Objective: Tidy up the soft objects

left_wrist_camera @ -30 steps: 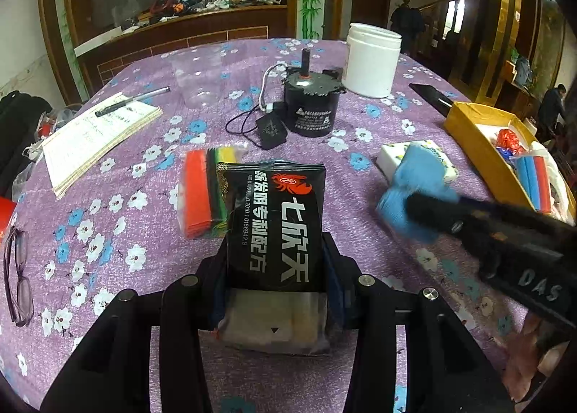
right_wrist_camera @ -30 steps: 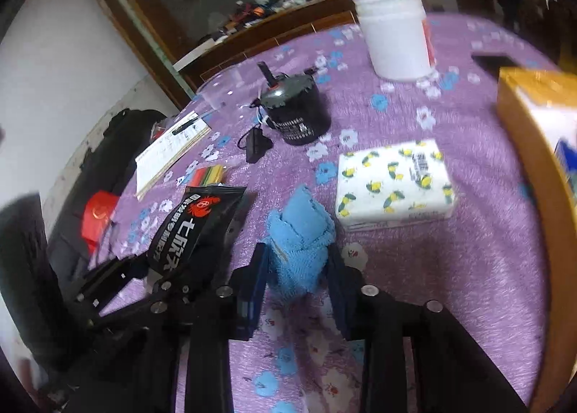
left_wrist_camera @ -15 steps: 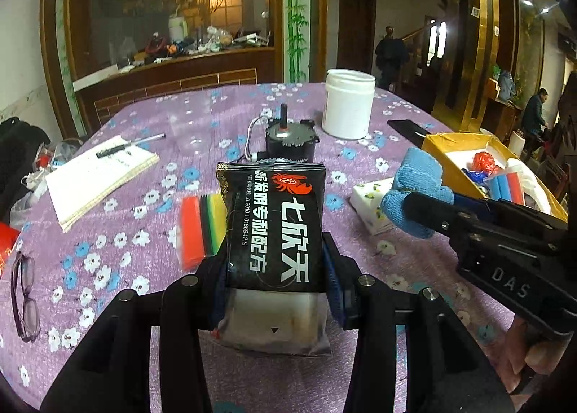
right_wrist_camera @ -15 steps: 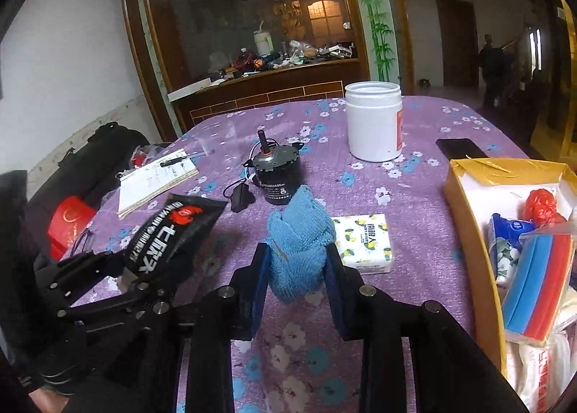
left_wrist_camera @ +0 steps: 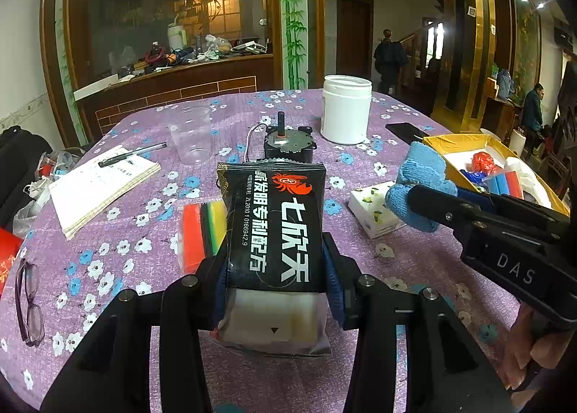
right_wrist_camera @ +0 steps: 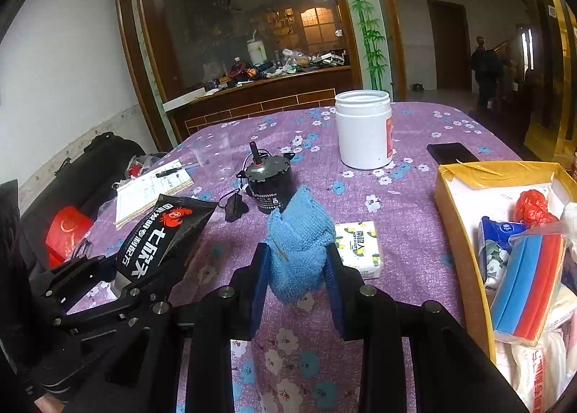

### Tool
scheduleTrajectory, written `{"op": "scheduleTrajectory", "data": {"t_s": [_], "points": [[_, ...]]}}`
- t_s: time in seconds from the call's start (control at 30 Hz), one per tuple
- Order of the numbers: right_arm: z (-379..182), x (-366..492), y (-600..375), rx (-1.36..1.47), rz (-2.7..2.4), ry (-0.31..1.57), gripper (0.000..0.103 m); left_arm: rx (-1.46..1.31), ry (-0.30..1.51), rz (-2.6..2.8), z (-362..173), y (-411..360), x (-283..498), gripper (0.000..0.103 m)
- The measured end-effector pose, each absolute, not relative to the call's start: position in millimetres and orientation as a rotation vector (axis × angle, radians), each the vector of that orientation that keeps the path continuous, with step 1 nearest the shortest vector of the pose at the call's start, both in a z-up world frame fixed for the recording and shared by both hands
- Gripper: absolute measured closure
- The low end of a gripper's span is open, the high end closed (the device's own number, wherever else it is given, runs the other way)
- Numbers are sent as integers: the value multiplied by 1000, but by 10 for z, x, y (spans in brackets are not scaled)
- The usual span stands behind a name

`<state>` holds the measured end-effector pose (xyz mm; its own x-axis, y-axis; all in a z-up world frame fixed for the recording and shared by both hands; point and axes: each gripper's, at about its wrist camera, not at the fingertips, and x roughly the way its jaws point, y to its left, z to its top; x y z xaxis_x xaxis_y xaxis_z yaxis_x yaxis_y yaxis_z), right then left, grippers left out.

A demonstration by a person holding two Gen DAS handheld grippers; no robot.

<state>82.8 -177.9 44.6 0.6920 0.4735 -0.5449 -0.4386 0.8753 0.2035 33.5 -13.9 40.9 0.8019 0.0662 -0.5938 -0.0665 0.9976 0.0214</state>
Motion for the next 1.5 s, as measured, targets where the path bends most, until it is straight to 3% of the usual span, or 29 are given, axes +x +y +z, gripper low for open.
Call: {"op": "scheduleTrajectory", "data": {"t_s": [1.07,1.5], "points": [[441,862,-1831,97,525,640,72,-7,658,29,400,-173,341,61],[686,577,-2452,238,505,594,72,-47,698,-116,588,-535,211,61]]}}
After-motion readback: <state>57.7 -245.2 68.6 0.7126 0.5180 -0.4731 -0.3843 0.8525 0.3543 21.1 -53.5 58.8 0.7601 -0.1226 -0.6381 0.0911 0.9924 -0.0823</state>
